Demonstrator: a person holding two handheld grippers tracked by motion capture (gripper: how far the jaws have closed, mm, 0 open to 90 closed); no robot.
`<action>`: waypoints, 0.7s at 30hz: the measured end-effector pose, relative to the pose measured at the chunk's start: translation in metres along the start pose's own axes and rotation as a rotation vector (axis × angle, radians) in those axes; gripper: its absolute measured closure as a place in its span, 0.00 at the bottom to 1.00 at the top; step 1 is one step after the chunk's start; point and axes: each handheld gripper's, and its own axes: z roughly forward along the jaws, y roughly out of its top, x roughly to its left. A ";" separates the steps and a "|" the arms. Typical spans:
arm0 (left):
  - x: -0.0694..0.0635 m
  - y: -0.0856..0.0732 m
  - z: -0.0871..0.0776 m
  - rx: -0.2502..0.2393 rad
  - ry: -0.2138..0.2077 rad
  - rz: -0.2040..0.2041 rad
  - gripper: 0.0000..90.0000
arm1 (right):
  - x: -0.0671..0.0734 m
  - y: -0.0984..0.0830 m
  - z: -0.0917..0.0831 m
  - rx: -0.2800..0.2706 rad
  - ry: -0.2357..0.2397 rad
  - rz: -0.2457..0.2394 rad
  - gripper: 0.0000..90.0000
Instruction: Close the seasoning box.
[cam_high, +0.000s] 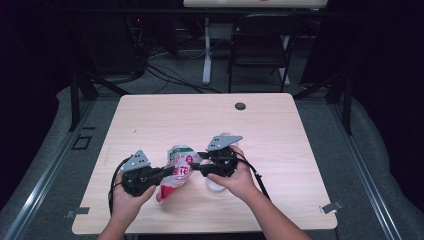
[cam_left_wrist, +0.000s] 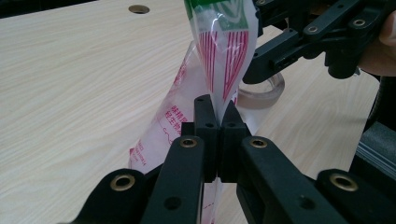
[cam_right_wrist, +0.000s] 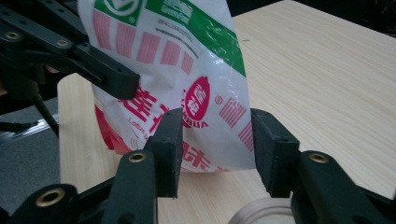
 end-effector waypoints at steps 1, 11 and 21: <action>0.001 0.000 0.000 0.001 0.001 -0.001 1.00 | 0.000 0.000 0.000 0.002 0.003 0.000 0.67; 0.003 -0.003 0.001 0.008 0.011 -0.009 1.00 | 0.004 0.002 0.005 0.048 0.033 -0.008 0.95; 0.003 -0.004 0.000 0.025 0.036 0.014 0.99 | 0.010 0.003 0.006 0.057 0.018 -0.013 1.00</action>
